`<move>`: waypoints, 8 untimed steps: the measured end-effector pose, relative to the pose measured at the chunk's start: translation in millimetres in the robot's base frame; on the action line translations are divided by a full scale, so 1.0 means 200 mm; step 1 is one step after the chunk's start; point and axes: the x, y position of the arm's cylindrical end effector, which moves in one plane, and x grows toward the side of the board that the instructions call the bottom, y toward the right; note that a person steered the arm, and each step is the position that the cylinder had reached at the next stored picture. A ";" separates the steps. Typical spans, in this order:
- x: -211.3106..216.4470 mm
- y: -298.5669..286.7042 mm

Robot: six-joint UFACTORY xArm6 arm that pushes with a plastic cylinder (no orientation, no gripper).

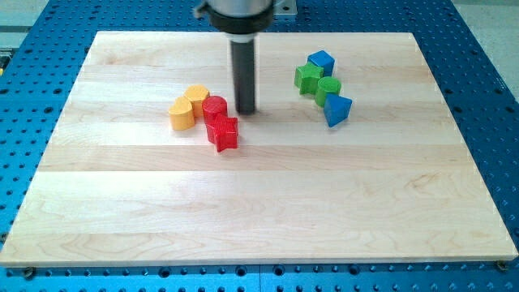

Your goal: Push the red star into the yellow heart

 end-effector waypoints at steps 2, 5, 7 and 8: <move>0.30 -0.27; 0.31 -0.30; 0.31 -0.32; 0.25 -0.32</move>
